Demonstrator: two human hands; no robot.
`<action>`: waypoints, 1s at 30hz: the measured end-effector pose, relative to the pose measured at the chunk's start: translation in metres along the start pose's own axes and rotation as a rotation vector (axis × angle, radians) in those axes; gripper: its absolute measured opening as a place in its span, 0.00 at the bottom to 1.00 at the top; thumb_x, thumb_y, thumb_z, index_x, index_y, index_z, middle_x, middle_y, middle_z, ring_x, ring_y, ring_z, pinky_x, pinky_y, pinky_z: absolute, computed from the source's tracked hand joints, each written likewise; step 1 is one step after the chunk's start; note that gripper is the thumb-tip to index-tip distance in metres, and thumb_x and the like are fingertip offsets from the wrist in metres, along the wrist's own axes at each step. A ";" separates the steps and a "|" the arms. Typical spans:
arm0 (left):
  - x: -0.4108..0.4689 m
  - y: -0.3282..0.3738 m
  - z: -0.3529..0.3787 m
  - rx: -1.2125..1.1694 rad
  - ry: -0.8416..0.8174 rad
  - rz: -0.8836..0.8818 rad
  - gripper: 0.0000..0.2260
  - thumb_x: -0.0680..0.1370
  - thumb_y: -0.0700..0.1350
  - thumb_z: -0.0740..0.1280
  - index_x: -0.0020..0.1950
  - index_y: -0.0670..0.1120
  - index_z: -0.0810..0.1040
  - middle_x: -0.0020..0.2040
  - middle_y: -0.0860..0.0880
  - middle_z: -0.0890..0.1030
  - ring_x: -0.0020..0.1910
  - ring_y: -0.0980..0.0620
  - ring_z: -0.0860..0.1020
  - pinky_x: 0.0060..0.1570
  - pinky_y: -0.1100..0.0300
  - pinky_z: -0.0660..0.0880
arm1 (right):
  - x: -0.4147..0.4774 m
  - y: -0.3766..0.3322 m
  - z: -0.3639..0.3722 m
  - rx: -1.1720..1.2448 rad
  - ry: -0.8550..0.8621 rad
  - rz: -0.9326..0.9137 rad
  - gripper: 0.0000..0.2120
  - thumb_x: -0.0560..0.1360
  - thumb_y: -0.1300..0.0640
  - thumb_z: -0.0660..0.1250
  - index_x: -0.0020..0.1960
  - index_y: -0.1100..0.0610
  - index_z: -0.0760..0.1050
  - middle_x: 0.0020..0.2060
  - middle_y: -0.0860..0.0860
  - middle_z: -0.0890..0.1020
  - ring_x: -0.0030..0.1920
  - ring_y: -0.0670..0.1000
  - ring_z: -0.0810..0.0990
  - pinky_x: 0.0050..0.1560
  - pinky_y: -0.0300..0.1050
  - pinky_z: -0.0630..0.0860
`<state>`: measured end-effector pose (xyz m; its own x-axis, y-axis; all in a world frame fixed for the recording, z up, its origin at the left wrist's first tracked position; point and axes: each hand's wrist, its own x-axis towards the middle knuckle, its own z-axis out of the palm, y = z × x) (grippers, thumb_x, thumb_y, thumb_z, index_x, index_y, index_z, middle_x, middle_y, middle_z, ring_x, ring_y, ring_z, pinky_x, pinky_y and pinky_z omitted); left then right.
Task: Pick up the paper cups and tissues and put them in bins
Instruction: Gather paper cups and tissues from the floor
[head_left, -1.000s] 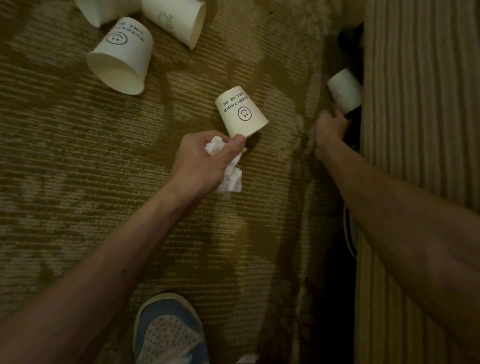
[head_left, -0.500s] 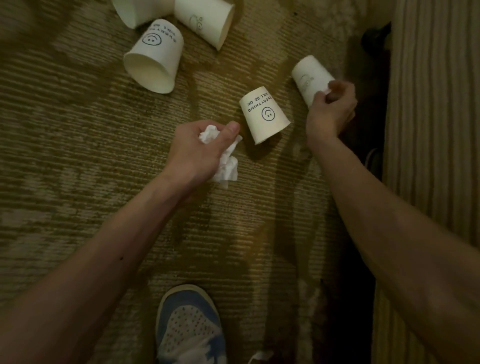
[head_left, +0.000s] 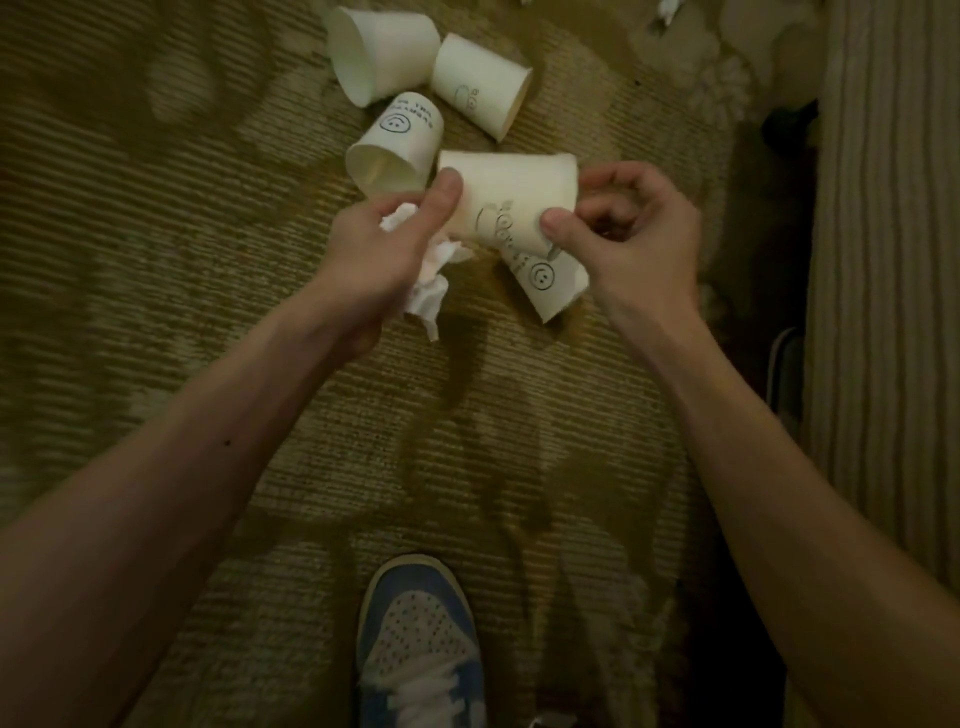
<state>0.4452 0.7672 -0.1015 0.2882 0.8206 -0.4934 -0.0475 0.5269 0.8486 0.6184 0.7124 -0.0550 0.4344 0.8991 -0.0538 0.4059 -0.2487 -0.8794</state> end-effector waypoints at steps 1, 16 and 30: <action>0.000 0.006 -0.005 -0.037 -0.025 -0.009 0.16 0.76 0.57 0.69 0.56 0.46 0.81 0.49 0.47 0.86 0.48 0.50 0.85 0.42 0.57 0.81 | -0.002 -0.005 0.004 0.031 -0.053 -0.015 0.15 0.71 0.61 0.76 0.54 0.58 0.75 0.36 0.48 0.84 0.40 0.44 0.84 0.41 0.36 0.78; -0.081 0.068 -0.168 0.299 0.315 -0.004 0.21 0.73 0.58 0.70 0.54 0.42 0.81 0.35 0.50 0.85 0.29 0.56 0.80 0.25 0.64 0.74 | 0.002 -0.044 0.122 0.420 -0.331 0.066 0.07 0.74 0.61 0.71 0.50 0.51 0.81 0.36 0.44 0.85 0.36 0.40 0.82 0.37 0.32 0.76; -0.417 0.117 -0.293 0.799 0.944 -0.267 0.35 0.62 0.71 0.64 0.62 0.54 0.78 0.56 0.54 0.79 0.48 0.58 0.77 0.41 0.61 0.73 | -0.153 -0.254 0.269 0.298 -1.242 -0.440 0.09 0.73 0.64 0.72 0.45 0.50 0.81 0.37 0.44 0.85 0.37 0.40 0.82 0.36 0.34 0.79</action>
<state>0.0390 0.5516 0.1474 -0.6085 0.7212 -0.3311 0.5911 0.6902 0.4174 0.2324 0.7350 0.0488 -0.7585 0.6516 0.0074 0.0647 0.0865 -0.9941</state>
